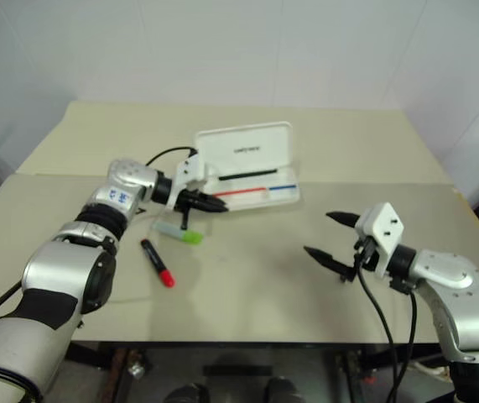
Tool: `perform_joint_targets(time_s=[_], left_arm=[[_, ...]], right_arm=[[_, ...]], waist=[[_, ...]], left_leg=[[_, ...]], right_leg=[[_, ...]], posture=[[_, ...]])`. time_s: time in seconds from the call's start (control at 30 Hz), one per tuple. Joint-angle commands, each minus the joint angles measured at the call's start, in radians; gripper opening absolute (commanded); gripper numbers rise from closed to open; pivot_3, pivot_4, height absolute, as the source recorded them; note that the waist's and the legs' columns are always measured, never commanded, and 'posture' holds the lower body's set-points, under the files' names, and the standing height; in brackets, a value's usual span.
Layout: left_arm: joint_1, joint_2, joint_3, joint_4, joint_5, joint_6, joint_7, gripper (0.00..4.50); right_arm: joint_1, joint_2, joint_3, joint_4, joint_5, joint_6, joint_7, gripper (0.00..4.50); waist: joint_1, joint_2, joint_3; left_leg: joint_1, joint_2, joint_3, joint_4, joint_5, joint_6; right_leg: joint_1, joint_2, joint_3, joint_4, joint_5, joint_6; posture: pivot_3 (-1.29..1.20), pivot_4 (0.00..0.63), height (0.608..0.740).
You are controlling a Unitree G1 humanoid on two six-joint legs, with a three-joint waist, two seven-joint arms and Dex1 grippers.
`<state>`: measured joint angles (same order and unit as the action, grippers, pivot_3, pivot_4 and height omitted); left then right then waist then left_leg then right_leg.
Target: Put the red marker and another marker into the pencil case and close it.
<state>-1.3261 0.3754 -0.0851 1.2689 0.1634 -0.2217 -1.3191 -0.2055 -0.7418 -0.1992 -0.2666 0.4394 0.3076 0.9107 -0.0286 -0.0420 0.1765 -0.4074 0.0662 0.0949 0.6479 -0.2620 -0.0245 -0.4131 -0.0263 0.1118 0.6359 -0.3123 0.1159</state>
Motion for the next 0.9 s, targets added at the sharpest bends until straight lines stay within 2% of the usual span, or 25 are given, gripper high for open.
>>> perform_joint_targets(time_s=[0.03, 0.27, 0.43, 0.53, 0.7, 0.9], left_arm=[[0.032, 0.021, -0.012, -0.132, -0.039, -0.01, -0.109, 0.04], [0.27, 0.044, -0.05, -0.569, -0.085, 0.164, -0.146, 0.04], [0.482, 0.047, -0.075, -0.928, -0.1, 0.354, -0.065, 0.04], [0.552, 0.039, -0.096, -1.074, -0.116, 0.456, -0.027, 0.04], [0.611, 0.038, -0.146, -1.171, -0.119, 0.524, 0.023, 0.04], [0.639, 0.075, -0.193, -1.183, -0.11, 0.52, 0.04, 0.04]], right_arm=[[0.012, -0.033, -0.054, -0.013, 0.015, -0.017, 0.016, 4.5], [0.089, -0.058, -0.142, -0.06, 0.071, 0.016, 0.027, 4.5], [0.192, -0.066, -0.205, -0.121, 0.087, 0.037, 0.014, 4.5], [0.211, -0.065, -0.217, -0.151, 0.098, 0.056, -0.002, 4.5], [0.227, -0.067, -0.219, -0.175, 0.101, 0.074, -0.022, 4.5], [0.218, -0.07, -0.213, -0.184, 0.104, 0.091, -0.039, 4.5]], waist=[[0.0, 0.0, 0.0], [-0.001, 0.0, 0.0], [0.0, 0.001, 0.0], [0.0, 0.001, 0.0], [-0.002, 0.001, 0.0], [-0.004, 0.001, 0.0]], left_leg=[[0.0, 0.0, 0.0, 0.0, 0.0, 0.0], [0.0, 0.001, 0.0, 0.001, 0.0, 0.0], [0.001, 0.001, -0.001, 0.002, 0.0, 0.0], [0.001, 0.001, -0.001, 0.004, 0.0, 0.0], [0.004, 0.0, -0.002, 0.007, 0.001, 0.001], [0.003, 0.0, -0.002, 0.007, 0.001, 0.001]], right_leg=[[0.0, 0.0, 0.0, 0.0, 0.0, 0.0], [0.0, 0.0, 0.001, 0.002, 0.0, 0.0], [0.001, 0.0, 0.001, 0.003, 0.0, 0.0], [0.002, 0.0, 0.002, 0.006, 0.0, 0.0], [0.004, 0.0, 0.003, 0.008, 0.001, 0.002], [0.004, 0.0, 0.003, 0.008, 0.001, 0.001]], posture=[[0.0, 0.15, 0.74], [0.0, 0.15, 0.74], [0.0, 0.15, 0.74], [0.0, 0.15, 0.74], [0.0, 0.15, 0.74], [0.0, 0.15, 0.74]])
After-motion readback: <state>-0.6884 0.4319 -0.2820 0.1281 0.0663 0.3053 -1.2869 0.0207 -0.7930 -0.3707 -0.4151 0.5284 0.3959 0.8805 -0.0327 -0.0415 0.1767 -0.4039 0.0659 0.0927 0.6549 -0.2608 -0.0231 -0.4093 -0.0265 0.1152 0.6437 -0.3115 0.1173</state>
